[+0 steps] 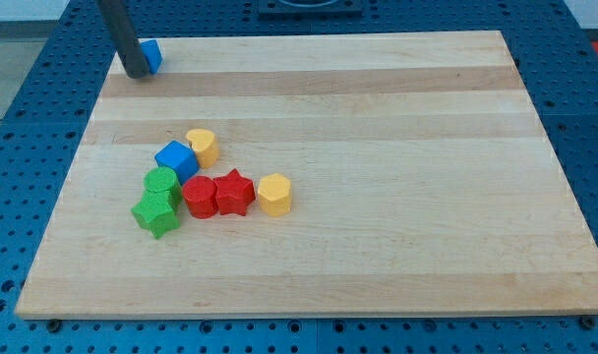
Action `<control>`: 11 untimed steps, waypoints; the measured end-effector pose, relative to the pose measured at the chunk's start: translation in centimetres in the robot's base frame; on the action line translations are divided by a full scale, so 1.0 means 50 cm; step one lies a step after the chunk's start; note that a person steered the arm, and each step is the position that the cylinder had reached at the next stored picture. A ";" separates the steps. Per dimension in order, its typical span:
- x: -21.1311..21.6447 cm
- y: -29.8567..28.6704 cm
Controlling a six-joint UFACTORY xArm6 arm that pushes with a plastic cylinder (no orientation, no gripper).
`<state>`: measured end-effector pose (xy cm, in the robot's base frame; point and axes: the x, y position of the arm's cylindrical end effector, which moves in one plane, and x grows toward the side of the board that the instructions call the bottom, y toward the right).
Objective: Point your arm at the green star
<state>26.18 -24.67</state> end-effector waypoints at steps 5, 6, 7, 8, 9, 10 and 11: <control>0.155 0.022; 0.296 0.018; 0.373 0.015; 0.418 0.036; 0.552 0.049; 0.612 0.123; 0.551 0.186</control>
